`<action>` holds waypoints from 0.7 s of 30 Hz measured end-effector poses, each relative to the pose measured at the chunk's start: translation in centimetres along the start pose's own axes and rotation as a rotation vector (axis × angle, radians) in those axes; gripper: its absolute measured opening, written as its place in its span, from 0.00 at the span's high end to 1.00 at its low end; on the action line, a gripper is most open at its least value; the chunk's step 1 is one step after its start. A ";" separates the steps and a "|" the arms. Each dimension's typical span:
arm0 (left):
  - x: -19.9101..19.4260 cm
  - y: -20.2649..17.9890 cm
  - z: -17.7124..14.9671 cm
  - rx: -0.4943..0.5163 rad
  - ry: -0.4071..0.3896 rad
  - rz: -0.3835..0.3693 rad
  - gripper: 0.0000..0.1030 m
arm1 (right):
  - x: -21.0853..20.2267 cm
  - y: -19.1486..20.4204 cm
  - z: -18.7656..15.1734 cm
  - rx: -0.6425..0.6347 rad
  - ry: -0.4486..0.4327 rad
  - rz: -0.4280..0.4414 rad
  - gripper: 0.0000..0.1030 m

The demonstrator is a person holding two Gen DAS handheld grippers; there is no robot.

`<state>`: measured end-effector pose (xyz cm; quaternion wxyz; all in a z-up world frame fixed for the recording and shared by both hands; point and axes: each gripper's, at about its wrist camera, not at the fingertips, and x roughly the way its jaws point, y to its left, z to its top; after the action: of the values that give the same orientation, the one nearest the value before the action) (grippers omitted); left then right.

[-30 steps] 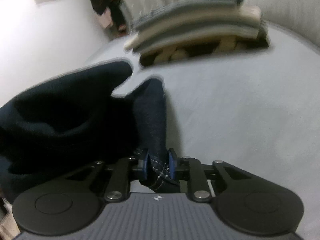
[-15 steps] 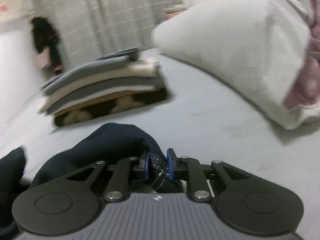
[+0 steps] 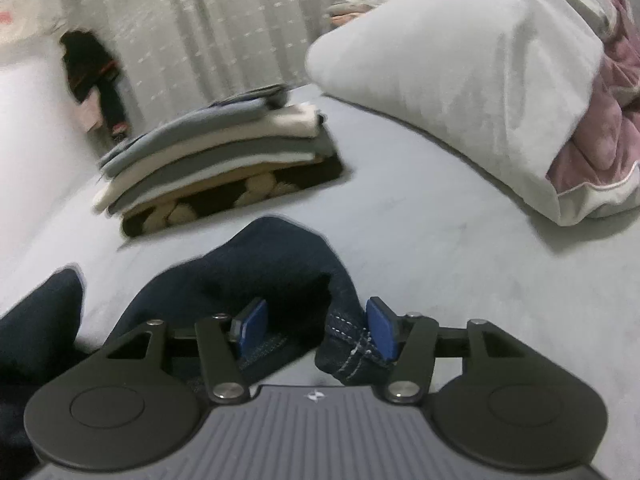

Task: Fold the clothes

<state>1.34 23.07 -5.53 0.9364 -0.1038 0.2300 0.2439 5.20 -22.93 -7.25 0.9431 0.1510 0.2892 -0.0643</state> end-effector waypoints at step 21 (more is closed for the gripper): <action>-6.1 -2.2 -2.2 0.201 -0.075 -0.483 0.25 | 0.3 9.8 -7.7 -0.130 0.409 0.442 0.38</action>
<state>-3.13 18.05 -4.34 0.9810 -0.0532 0.1867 -0.0073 3.44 -11.15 -11.03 0.8642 0.1596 0.4365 0.1929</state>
